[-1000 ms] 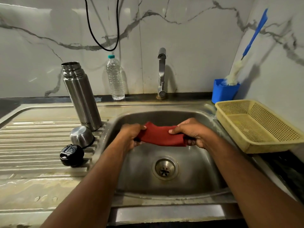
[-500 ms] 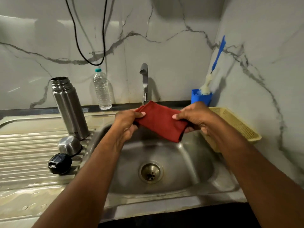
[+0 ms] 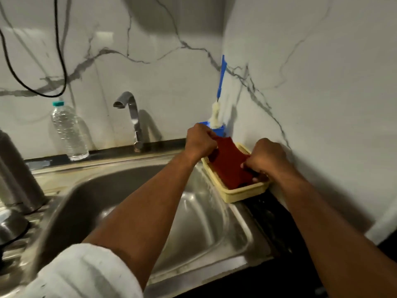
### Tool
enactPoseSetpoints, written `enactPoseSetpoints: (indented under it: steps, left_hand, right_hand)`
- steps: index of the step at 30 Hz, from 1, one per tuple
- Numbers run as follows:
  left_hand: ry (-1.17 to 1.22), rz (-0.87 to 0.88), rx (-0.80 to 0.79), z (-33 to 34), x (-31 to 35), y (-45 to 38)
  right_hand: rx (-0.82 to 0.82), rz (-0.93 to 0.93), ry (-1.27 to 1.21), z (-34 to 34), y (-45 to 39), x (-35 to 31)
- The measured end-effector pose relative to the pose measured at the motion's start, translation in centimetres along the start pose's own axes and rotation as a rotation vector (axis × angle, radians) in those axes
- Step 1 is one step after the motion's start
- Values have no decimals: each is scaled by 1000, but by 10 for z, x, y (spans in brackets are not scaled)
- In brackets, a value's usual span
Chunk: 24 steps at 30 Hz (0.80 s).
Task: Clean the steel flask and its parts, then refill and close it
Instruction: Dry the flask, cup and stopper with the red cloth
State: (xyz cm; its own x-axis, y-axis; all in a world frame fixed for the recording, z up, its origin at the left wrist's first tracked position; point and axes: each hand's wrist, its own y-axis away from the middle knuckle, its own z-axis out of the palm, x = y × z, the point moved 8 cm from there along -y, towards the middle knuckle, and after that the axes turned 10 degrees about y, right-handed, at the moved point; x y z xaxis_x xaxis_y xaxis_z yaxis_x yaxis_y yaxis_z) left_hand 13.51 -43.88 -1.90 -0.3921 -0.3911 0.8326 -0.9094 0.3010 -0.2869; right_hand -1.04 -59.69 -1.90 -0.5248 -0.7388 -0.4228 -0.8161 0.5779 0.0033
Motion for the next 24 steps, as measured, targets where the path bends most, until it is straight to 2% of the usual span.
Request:
enactPoseSetpoints:
  steps: [3, 5, 11, 13, 17, 20, 24]
  left_hand:
    - [-267, 35, -117, 22, -5, -6]
    - [-376, 81, -171, 35, -4, -7]
    - [-478, 195, -175, 37, -2, -5]
    - [-451, 237, -145, 25, 0, 1]
    - [-291, 282, 20, -24, -3, 24]
    - [-222, 232, 102, -75, -14, 47]
    - [-130, 116, 226, -145, -41, 83]
  right_hand:
    - [31, -63, 269, 14, -1, -3]
    - [63, -79, 356, 22, -3, -3]
    - [158, -102, 465, 22, -1, -10]
    - [235, -124, 450, 15, 5, -18]
    - [337, -157, 394, 4, 21, -45]
    - [289, -221, 274, 7, 31, -76]
    - [125, -392, -50, 32, 49, -129]
